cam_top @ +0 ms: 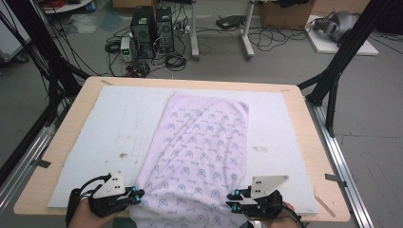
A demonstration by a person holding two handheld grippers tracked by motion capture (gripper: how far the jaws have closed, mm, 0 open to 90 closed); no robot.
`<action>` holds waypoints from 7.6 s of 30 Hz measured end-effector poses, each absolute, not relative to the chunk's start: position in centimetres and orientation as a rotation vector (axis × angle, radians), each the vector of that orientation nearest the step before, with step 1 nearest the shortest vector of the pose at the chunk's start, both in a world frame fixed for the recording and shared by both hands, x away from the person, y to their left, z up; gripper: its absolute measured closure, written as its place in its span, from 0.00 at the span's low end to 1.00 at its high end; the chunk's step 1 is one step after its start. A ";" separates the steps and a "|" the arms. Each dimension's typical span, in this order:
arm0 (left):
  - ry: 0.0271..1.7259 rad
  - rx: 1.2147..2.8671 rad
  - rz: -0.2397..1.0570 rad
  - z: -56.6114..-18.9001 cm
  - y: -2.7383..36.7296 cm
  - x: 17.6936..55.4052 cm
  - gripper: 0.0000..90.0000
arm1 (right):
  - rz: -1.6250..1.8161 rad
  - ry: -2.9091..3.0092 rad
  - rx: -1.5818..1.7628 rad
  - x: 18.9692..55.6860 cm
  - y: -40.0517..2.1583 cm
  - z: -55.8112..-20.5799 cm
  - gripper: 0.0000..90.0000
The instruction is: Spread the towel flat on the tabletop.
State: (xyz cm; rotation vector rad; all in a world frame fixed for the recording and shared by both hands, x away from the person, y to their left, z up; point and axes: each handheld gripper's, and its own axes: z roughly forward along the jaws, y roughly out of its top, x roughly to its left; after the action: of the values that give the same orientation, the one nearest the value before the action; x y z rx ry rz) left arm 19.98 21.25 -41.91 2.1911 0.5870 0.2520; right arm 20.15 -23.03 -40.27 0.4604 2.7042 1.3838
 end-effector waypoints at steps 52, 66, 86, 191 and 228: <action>0.732 2.167 0.411 -42.5 22.2 24.8 0.98 | 1.252 2.841 0.418 25.7 -19.1 -43.2 0.98; 0.671 2.118 0.418 -40.3 22.5 25.9 0.69 | 1.274 2.736 0.521 27.7 -21.6 -38.9 0.72; 0.707 2.218 0.363 -42.5 20.7 28.4 0.99 | 1.183 2.809 0.599 29.4 -20.9 -43.0 0.99; 1.030 2.050 0.431 -42.4 23.8 34.4 0.76 | 1.140 2.665 0.809 31.8 -22.6 -43.1 0.81; 0.810 2.058 0.380 -42.3 23.7 26.2 0.70 | 1.236 2.603 0.622 26.8 -22.0 -41.5 0.73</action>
State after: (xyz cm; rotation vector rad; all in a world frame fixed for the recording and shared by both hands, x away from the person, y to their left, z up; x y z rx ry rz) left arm 26.21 23.71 -42.30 2.0578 0.8101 0.3797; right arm 26.84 -21.98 -41.53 0.6223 2.6030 1.2359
